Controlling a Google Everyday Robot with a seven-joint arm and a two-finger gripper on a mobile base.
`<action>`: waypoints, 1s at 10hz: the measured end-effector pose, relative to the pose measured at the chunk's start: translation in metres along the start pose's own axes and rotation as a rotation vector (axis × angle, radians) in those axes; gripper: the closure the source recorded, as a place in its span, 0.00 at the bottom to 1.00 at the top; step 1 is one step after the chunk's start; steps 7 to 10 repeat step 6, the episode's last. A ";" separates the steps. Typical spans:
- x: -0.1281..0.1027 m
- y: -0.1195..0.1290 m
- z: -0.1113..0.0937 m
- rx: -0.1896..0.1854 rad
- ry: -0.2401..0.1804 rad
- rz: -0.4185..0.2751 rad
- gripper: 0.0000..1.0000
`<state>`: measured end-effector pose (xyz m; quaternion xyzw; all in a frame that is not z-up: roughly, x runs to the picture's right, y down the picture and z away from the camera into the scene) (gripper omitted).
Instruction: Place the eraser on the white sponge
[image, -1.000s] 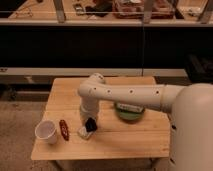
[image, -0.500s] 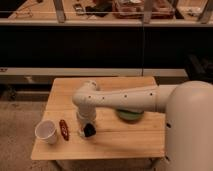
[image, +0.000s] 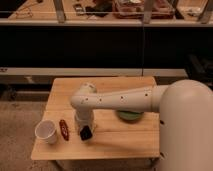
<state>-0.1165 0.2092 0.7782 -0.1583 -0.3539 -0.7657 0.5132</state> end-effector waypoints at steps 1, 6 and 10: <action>0.002 0.003 0.000 -0.008 0.001 0.007 0.39; 0.025 0.044 -0.024 -0.038 0.054 0.127 0.39; 0.025 0.044 -0.024 -0.038 0.054 0.127 0.39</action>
